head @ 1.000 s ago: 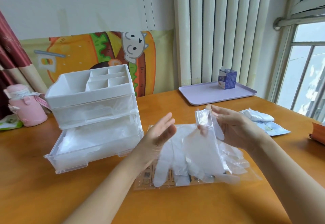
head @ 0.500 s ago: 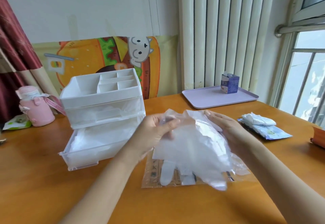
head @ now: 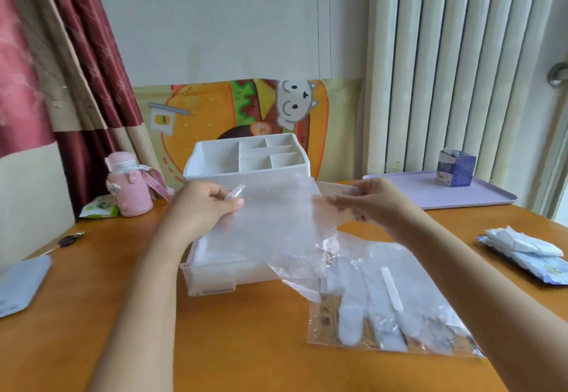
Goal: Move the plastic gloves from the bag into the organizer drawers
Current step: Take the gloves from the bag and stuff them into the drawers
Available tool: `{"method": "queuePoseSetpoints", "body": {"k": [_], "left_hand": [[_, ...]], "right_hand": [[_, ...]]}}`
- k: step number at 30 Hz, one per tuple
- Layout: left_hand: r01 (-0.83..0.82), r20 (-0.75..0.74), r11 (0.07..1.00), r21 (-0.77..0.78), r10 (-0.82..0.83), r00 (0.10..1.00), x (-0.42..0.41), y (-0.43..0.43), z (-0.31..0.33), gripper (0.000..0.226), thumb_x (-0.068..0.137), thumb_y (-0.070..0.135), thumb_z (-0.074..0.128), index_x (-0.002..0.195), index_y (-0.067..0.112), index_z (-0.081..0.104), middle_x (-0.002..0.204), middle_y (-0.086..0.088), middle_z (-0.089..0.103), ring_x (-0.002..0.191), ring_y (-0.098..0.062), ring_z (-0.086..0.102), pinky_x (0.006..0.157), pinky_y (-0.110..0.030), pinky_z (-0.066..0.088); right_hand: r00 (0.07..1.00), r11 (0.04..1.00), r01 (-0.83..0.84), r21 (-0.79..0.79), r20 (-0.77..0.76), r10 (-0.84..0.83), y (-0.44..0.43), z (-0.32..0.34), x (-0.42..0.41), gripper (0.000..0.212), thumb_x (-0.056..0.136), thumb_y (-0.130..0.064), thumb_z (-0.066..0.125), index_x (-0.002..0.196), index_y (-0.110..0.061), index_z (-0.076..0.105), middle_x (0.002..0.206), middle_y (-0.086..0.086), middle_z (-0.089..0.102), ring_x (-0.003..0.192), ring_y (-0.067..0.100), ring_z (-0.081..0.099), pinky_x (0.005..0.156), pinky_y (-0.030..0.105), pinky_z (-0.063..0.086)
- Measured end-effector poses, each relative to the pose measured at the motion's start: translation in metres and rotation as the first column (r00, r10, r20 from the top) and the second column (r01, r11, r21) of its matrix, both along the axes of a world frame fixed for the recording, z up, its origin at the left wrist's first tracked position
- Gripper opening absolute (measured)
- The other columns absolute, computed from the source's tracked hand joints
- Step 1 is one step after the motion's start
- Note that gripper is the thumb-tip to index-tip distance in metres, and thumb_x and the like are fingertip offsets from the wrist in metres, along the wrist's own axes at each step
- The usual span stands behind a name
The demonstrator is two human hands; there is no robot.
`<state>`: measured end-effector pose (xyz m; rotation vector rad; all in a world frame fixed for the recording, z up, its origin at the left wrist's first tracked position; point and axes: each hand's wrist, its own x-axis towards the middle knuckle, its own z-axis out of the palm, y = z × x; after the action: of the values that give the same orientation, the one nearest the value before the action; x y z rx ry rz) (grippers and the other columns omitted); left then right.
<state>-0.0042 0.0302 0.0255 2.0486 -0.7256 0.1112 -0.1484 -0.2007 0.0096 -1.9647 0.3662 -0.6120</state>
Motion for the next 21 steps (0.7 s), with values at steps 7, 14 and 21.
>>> {"method": "queuePoseSetpoints", "body": {"k": [7, 14, 21], "left_hand": [[-0.296, 0.071, 0.906, 0.301, 0.288, 0.955, 0.024, 0.012, -0.017, 0.036, 0.078, 0.034, 0.078, 0.083, -0.001, 0.070, 0.078, -0.014, 0.061, 0.083, -0.032, 0.060, 0.054, -0.030, 0.028], [-0.370, 0.064, 0.842, 0.393, 0.376, 0.924, 0.035, 0.008, -0.031, 0.039, 0.076, 0.034, 0.078, 0.098, 0.004, 0.066, 0.099, -0.014, 0.067, 0.094, -0.032, 0.062, 0.064, -0.029, 0.037], [-0.403, 0.080, 0.802, 0.441, 0.412, 0.908, 0.033, 0.007, -0.030, 0.040, 0.079, 0.033, 0.077, 0.105, 0.006, 0.064, 0.098, -0.009, 0.065, 0.084, -0.026, 0.057, 0.062, -0.029, 0.039]], "right_hand": [[0.988, 0.902, 0.137, -0.409, -0.009, -0.154, 0.028, -0.002, 0.058, 0.027, 0.074, -0.016, 0.077, 0.062, 0.002, 0.060, 0.057, -0.002, 0.061, 0.051, 0.006, 0.053, 0.046, 0.020, 0.039], [0.963, 0.728, 0.270, -0.630, 0.189, -0.194, 0.059, -0.011, 0.054, 0.024, 0.082, 0.002, 0.058, 0.095, -0.015, 0.068, 0.099, 0.001, 0.062, 0.091, 0.017, 0.057, 0.081, 0.031, 0.048], [0.872, 0.655, -0.410, -0.635, -0.484, 0.076, 0.088, -0.003, 0.055, 0.040, 0.097, -0.018, 0.052, 0.134, -0.032, 0.052, 0.139, -0.009, 0.050, 0.116, 0.014, 0.053, 0.067, -0.002, 0.032]]}}
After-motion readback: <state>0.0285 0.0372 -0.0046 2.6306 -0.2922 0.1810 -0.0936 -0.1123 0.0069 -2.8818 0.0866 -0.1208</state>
